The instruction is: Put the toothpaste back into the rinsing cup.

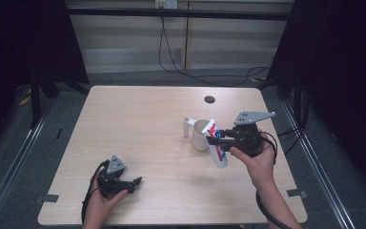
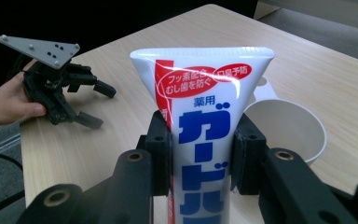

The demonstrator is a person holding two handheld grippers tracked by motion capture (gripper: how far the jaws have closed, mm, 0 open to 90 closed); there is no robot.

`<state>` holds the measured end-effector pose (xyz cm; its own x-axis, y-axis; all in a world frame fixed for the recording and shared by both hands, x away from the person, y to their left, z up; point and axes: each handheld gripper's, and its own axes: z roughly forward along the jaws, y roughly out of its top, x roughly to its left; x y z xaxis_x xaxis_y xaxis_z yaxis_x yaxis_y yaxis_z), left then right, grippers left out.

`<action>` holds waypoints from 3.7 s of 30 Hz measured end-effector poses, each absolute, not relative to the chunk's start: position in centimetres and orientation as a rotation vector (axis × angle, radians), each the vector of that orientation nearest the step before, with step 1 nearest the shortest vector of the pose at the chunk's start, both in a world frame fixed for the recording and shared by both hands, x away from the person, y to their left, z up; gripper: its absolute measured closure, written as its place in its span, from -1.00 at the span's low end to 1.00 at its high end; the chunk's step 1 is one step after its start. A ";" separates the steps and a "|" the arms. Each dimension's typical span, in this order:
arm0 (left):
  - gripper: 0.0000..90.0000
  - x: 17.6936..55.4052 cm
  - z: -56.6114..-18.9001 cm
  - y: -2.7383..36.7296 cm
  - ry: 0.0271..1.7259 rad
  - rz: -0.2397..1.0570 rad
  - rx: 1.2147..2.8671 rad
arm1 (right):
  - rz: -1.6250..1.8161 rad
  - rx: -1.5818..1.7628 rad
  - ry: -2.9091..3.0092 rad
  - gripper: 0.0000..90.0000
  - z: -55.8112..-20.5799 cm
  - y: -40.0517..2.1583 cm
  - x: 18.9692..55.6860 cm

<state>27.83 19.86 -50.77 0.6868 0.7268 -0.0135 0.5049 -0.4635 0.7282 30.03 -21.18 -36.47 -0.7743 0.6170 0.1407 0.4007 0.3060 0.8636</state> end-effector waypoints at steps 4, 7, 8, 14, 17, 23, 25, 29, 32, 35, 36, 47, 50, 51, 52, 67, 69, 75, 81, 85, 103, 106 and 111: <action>-0.56 27.8 -50.8 19.9 0.940 0.389 2.163 | 1.476 0.929 2.336 0.45 -36.2 -21.2 30.1; -0.56 27.8 -50.8 19.9 0.939 0.390 2.166 | 1.488 0.931 2.315 0.45 -35.9 -21.2 30.2; -0.56 27.8 -50.8 19.9 0.940 0.389 2.164 | 1.489 0.931 2.313 0.45 -35.9 -21.2 30.2; -0.56 27.8 -50.8 19.9 0.940 0.392 2.165 | 1.509 0.939 2.286 0.45 -35.3 -21.1 30.5; -0.56 27.8 -50.8 19.9 0.940 0.389 2.164 | 1.532 0.951 2.265 0.45 -35.1 -21.1 30.7; -0.56 27.8 -50.8 19.9 0.940 0.389 2.163 | 1.566 0.977 2.210 0.45 -34.7 -21.3 31.0; -0.56 27.8 -50.8 19.9 0.940 0.389 2.164 | 1.567 0.975 2.201 0.45 -34.6 -21.4 31.0; -0.56 27.8 -50.8 19.9 0.939 0.388 2.160 | 1.584 0.986 2.167 0.45 -34.2 -21.5 31.3; -0.56 27.8 -50.8 19.9 0.939 0.387 2.161 | 1.595 0.989 2.161 0.45 -34.2 -21.6 31.5; -0.56 27.8 -50.8 19.9 0.940 0.389 2.163 | 1.601 1.000 2.140 0.45 -34.1 -21.7 31.8; -0.56 27.8 -50.8 19.9 0.941 0.387 2.163 | 1.603 1.005 2.128 0.45 -34.1 -21.7 31.9; -0.56 27.8 -50.8 19.9 0.939 0.389 2.162 | 1.606 1.018 2.095 0.45 -33.6 -21.9 32.7; -0.56 27.8 -50.8 19.9 0.939 0.389 2.162 | 1.620 1.022 2.078 0.45 -33.6 -22.1 32.9; -0.56 27.8 -50.8 19.9 0.941 0.389 2.163 | 1.618 1.020 2.074 0.45 -33.6 -22.1 33.1; -0.56 27.8 -50.8 19.9 0.938 0.390 2.166 | 1.618 1.020 2.074 0.45 -33.6 -22.1 33.1; -0.56 27.8 -50.8 19.8 0.941 0.389 2.163 | 1.637 1.037 2.016 0.45 -33.4 -22.0 34.4; -0.56 27.8 -50.8 19.9 0.938 0.393 2.166 | 1.648 1.043 2.009 0.45 -33.3 -22.0 34.6; -0.56 27.8 -50.8 19.9 0.940 0.393 2.164 | 1.638 1.043 2.003 0.45 -33.3 -21.6 35.1; -0.56 27.8 -50.8 19.9 0.939 0.393 2.164 | 1.634 1.045 1.997 0.45 -33.6 -21.1 35.7; -0.56 27.8 -50.8 19.9 0.938 0.394 2.167 | 1.633 1.044 1.995 0.45 -33.7 -21.0 36.1; -0.56 27.8 -50.7 19.9 0.932 0.388 2.177 | 1.615 1.043 1.975 0.45 -34.1 -20.6 37.4; -0.56 27.8 -50.7 19.9 0.933 0.389 2.176 | 1.611 1.046 1.973 0.44 -34.1 -20.5 37.6; -0.56 27.8 -50.7 19.9 0.933 0.388 2.176 | 1.608 1.059 1.966 0.44 -34.4 -20.3 37.9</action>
<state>27.78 19.94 -50.72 0.6918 0.7220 -0.0082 0.5032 -0.4740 0.7226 37.94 -20.35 -34.37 -0.6399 0.7514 0.1610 0.3068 0.0577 0.9500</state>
